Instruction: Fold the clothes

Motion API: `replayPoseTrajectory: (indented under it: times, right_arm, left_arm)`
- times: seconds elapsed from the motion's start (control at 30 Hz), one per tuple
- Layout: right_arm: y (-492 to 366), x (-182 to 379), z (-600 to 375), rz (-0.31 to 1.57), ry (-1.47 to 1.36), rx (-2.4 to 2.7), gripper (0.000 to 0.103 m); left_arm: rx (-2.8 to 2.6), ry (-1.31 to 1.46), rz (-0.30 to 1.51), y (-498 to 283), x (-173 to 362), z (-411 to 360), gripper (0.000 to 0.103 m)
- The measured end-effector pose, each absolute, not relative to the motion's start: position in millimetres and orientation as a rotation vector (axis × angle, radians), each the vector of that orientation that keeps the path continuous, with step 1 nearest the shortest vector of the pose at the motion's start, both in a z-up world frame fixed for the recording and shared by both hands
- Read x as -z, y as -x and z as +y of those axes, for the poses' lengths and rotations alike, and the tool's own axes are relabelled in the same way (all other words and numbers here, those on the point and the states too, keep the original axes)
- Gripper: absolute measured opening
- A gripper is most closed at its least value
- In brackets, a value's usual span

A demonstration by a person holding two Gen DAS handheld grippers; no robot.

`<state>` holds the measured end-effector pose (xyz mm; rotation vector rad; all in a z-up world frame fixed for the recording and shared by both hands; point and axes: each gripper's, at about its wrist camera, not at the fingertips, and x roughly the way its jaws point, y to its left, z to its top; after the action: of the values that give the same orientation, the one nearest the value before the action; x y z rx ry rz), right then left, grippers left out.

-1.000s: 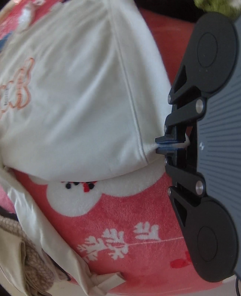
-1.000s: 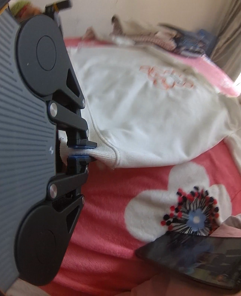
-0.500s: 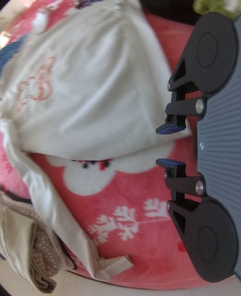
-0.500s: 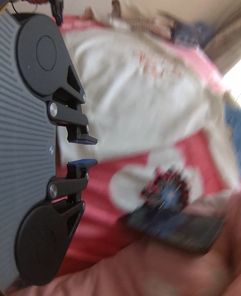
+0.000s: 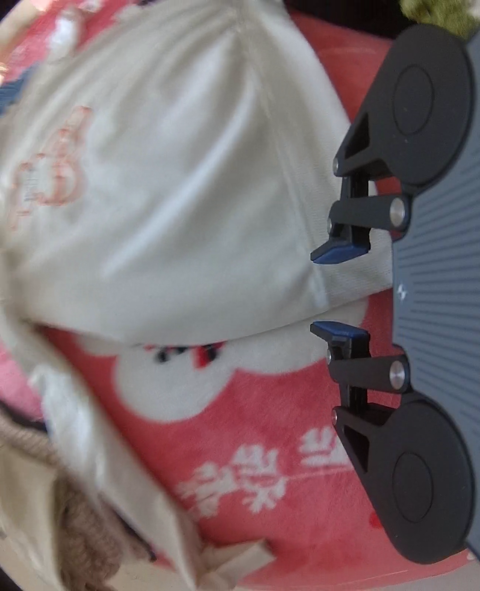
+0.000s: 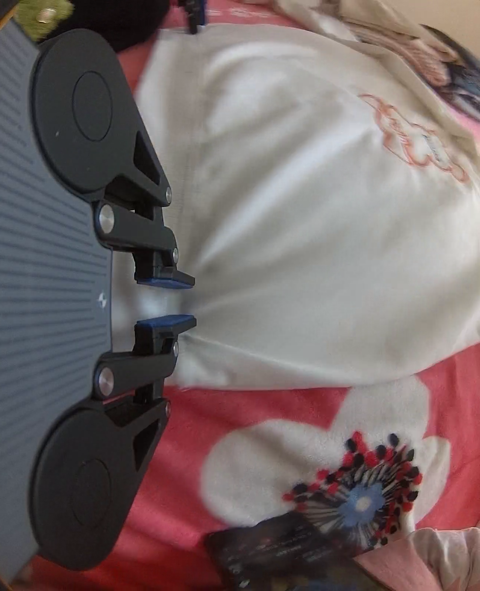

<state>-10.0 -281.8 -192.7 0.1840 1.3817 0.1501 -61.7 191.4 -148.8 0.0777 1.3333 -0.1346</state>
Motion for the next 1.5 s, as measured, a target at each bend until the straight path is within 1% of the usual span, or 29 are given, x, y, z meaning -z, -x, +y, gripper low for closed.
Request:
replayPoseTrajectory:
  times: [0.03, 0.07, 0.13, 0.23, 0.3, 0.37, 0.43, 0.5, 0.53, 0.6, 0.63, 0.7, 0.73, 0.77, 0.83, 0.93, 1.03, 1.1, 1.13, 1.17, 1.2, 1.37, 1.5]
  right_arm:
    - [9.7, 187.7, -282.1, 1.404, -0.167, -0.135, 0.015]
    - [8.1, 178.9, -280.7, 1.386, -0.148, -0.135, 0.015]
    - [-2.1, 155.7, -273.8, 1.281, -0.107, -0.152, 0.015]
    - [-37.6, 137.3, -261.3, 1.136, -0.085, -0.152, 0.015]
    - [-63.1, 140.7, -252.7, 1.093, -0.088, -0.141, 0.015]
    - [-83.1, 154.4, -250.1, 1.091, -0.092, -0.128, 0.015]
    - [-87.4, 174.7, -251.7, 1.150, -0.092, -0.129, 0.015]
    - [-84.4, 195.5, -261.1, 1.257, -0.131, -0.138, 0.015]
    - [-78.8, 192.9, -266.1, 1.266, -0.167, -0.151, 0.015]
    - [-82.5, 184.1, -278.4, 1.336, -0.241, -0.178, 0.018]
    - [-89.4, 175.8, -287.0, 1.317, -0.292, -0.174, 0.020]
    - [-108.5, 157.7, -304.9, 1.237, -0.392, -0.145, 0.027]
    - [-123.6, 150.9, -314.7, 1.179, -0.444, -0.108, 0.035]
    - [-139.6, 148.2, -324.2, 1.124, -0.498, -0.061, 0.046]
    - [-170.1, 148.4, -342.4, 1.023, -0.608, 0.032, 0.055]
    - [-211.2, 174.7, -374.4, 0.942, -0.810, 0.196, 0.055]
    - [-231.8, 204.5, -397.6, 0.898, -0.944, 0.330, 0.055]
    - [-236.3, 214.1, -406.4, 0.817, -1.035, 0.364, 0.056]
    - [-239.2, 214.6, -407.8, 0.788, -1.040, 0.368, 0.051]
    - [-242.6, 211.6, -406.8, 0.770, -1.003, 0.364, 0.019]
    - [-246.1, 208.0, -405.3, 0.753, -0.959, 0.360, 0.003]
    - [-254.1, 183.9, -415.1, 0.652, -0.718, 0.445, 0.002]
    - [-265.4, 203.6, -423.7, 0.724, -0.653, 0.500, 0.002]
  left_arm:
    - [0.150, -0.061, 1.303, 57.8, 143.1, 189.4, 0.035]
    - [0.164, -0.045, 1.273, 54.0, 137.3, 187.5, 0.035]
    - [0.201, -0.035, 1.214, 41.4, 130.3, 177.0, 0.035]
    - [0.243, -0.093, 1.149, 15.2, 140.1, 141.4, 0.035]
    - [0.266, -0.138, 1.134, 3.2, 152.6, 119.8, 0.036]
    - [0.277, -0.189, 1.157, -2.6, 170.0, 103.5, 0.036]
    - [0.279, -0.222, 1.190, -2.3, 185.4, 99.3, 0.036]
    - [0.293, -0.218, 1.177, -0.3, 183.4, 102.1, 0.037]
    - [0.300, -0.210, 1.174, -0.7, 180.6, 103.6, 0.037]
    - [0.319, -0.186, 1.152, -5.4, 173.7, 105.3, 0.037]
    - [0.328, -0.179, 1.127, -10.4, 170.6, 103.0, 0.037]
    - [0.351, -0.156, 1.074, -25.8, 165.0, 94.4, 0.037]
    - [0.364, -0.140, 1.047, -35.8, 162.8, 88.2, 0.037]
    - [0.370, -0.127, 1.028, -46.9, 162.3, 80.9, 0.037]
    - [0.374, -0.084, 0.989, -69.4, 165.1, 63.8, 0.037]
    - [0.400, -0.015, 0.968, -98.1, 174.7, 39.3, 0.037]
    - [0.423, -0.025, 0.944, -113.6, 183.6, 16.8, 0.037]
    - [0.429, -0.039, 0.941, -121.1, 191.4, 3.8, 0.037]
    - [0.430, -0.043, 0.939, -123.2, 195.1, -1.5, 0.037]
    - [0.425, -0.051, 0.934, -124.4, 197.1, -4.8, 0.037]
    - [0.420, -0.057, 0.929, -125.5, 199.0, -7.7, 0.038]
    - [0.420, -0.032, 0.927, -125.4, 199.9, -4.2, 0.038]
    - [0.424, -0.042, 0.924, -125.4, 200.8, -4.1, 0.038]
